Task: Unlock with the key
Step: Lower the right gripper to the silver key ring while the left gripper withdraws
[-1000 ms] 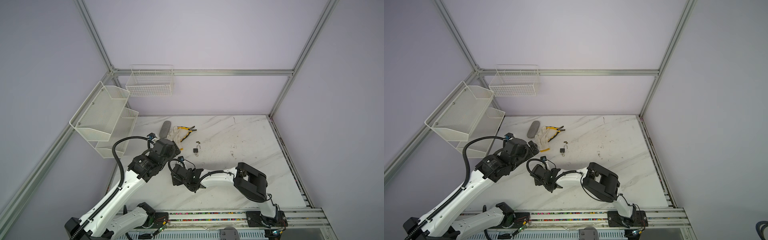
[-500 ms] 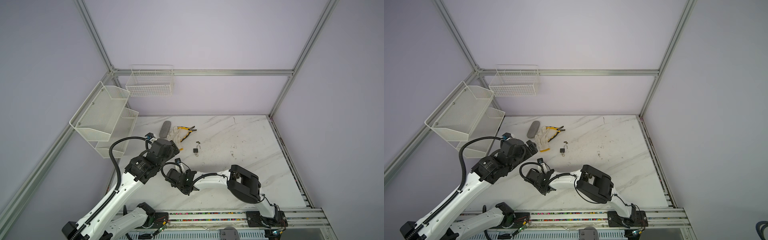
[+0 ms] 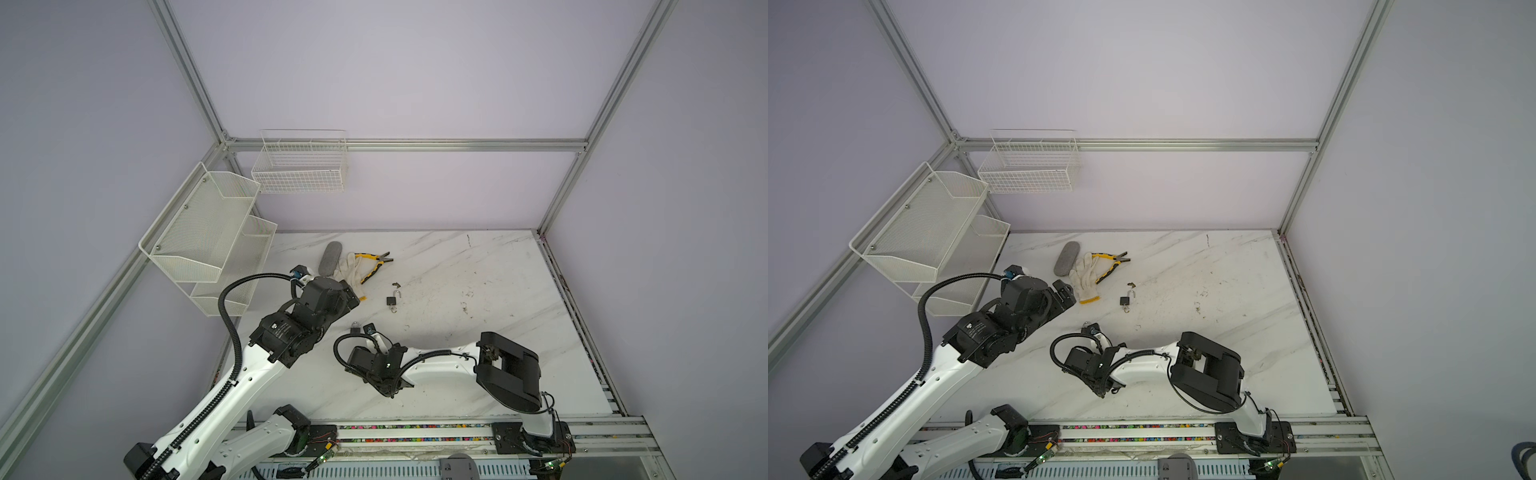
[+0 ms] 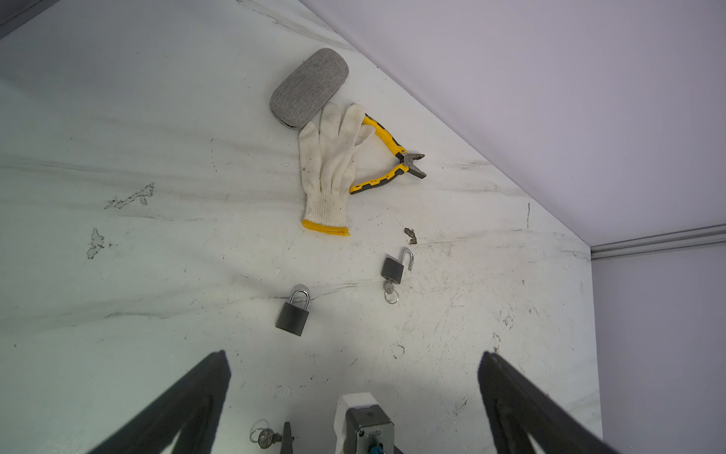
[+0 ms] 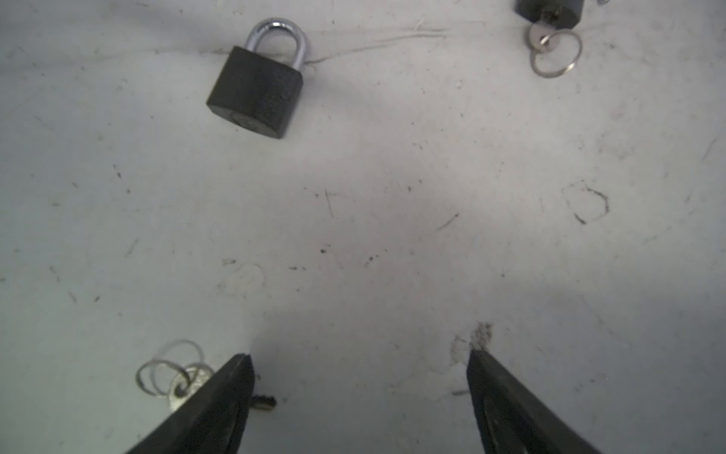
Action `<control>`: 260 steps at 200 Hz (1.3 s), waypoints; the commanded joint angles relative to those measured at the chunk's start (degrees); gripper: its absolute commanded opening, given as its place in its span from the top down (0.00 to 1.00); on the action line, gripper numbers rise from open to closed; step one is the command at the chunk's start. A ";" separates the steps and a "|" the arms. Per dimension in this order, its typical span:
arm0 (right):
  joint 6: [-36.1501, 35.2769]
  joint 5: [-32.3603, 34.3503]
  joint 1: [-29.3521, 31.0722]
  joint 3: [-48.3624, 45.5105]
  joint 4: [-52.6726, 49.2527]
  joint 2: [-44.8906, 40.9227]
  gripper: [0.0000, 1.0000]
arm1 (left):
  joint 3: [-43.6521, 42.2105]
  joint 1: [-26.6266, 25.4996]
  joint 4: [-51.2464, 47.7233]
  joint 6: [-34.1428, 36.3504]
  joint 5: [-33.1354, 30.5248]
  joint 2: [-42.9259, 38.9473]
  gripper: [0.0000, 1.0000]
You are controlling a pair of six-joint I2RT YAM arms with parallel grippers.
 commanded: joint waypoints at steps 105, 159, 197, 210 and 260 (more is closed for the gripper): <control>-25.84 -23.24 -4.78 -1.65 14.04 -3.99 0.29 | 1.92 0.36 5.58 -1.50 1.44 -1.49 0.00; -30.97 -25.75 -6.10 0.50 16.06 -0.18 0.42 | -0.48 0.33 4.53 -0.57 0.18 -3.89 0.00; -32.63 -27.77 -6.09 1.08 17.16 1.39 0.49 | -1.64 0.33 2.13 0.40 -1.03 -5.14 0.00; -32.98 -27.92 -6.09 0.81 17.31 1.52 0.49 | -2.08 0.39 0.90 0.40 -1.92 -5.67 0.00; -35.10 -27.81 -6.01 -0.77 17.75 1.20 0.58 | -3.24 0.39 -1.96 -0.04 -3.20 -7.12 0.00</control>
